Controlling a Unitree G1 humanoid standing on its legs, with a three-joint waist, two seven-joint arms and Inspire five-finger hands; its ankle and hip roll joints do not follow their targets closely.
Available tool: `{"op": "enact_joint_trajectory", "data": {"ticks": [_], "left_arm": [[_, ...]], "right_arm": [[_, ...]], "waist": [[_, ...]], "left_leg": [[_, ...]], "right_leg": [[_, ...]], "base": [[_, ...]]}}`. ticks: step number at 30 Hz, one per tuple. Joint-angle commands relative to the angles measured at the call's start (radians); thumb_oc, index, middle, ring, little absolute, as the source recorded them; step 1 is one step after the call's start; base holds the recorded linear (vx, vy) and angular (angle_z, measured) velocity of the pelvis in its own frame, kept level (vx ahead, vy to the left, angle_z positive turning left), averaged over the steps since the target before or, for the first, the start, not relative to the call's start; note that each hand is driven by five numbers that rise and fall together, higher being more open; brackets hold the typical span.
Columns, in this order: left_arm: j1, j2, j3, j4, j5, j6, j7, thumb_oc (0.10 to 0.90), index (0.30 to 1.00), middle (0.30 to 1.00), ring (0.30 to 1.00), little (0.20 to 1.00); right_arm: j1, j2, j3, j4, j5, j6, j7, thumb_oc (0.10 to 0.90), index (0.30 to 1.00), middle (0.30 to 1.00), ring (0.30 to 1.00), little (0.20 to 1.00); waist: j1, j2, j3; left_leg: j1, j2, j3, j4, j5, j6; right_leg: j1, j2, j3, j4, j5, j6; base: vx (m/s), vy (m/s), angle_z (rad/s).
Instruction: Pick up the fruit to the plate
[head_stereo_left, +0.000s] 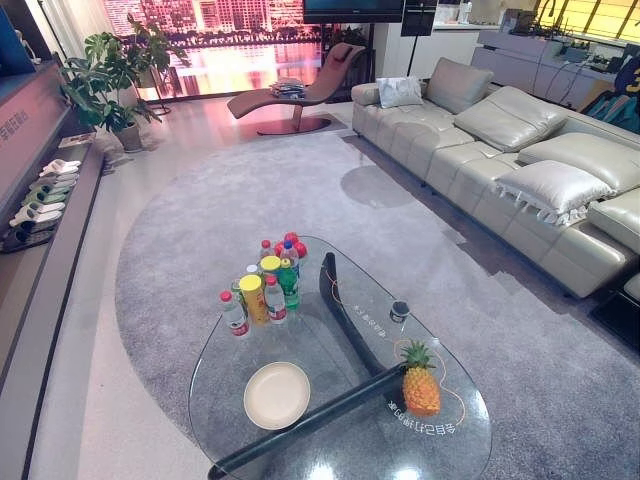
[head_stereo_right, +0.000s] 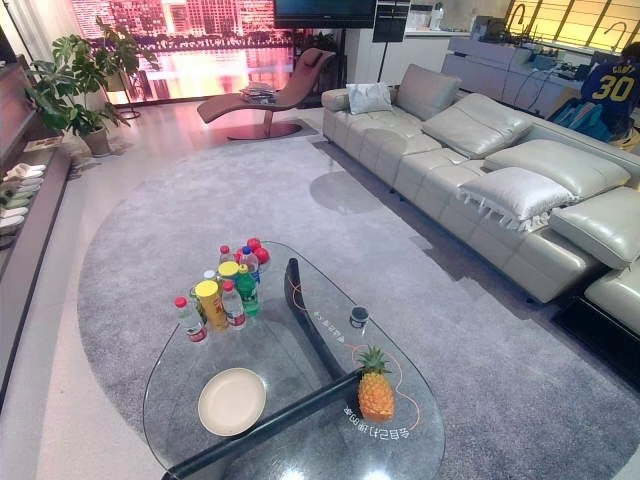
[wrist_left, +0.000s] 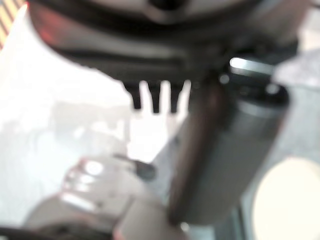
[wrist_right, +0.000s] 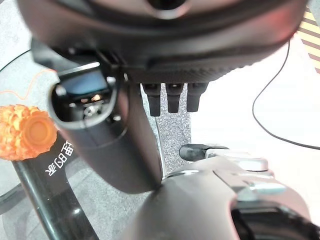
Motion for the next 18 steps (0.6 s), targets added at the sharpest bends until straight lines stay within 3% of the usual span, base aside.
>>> {"op": "enact_joint_trajectory", "data": {"ticks": [1, 18], "left_arm": [[-0.077, -0.054, -0.005, 0.084, 0.012, 0.003, -0.011, 0.800, 0.900, 0.900, 0.900, 0.900], [-0.087, -0.043, -0.009, 0.079, 0.016, -0.002, 0.001, 0.800, 0.900, 0.900, 0.900, 0.900]], "right_arm": [[-0.048, 0.035, -0.009, 0.054, -0.023, 0.018, -0.007, 0.800, 0.900, 0.900, 0.900, 0.900], [-0.048, 0.031, 0.000, 0.047, -0.029, 0.034, -0.011, 0.800, 0.900, 0.900, 0.900, 0.900]], "waist": [[0.022, -0.003, 0.036], [0.020, -0.006, 0.039]], "left_leg": [[0.056, 0.021, 0.051, 0.006, -0.010, -0.009], [0.059, 0.021, 0.052, 0.006, -0.012, -0.006]], "right_leg": [[-0.046, -0.086, -0.134, 0.004, 0.159, 0.067], [-0.046, -0.081, -0.126, 0.004, 0.159, 0.064]], "base": [[0.00, 0.000, 0.00], [0.00, 0.000, 0.00]]}}
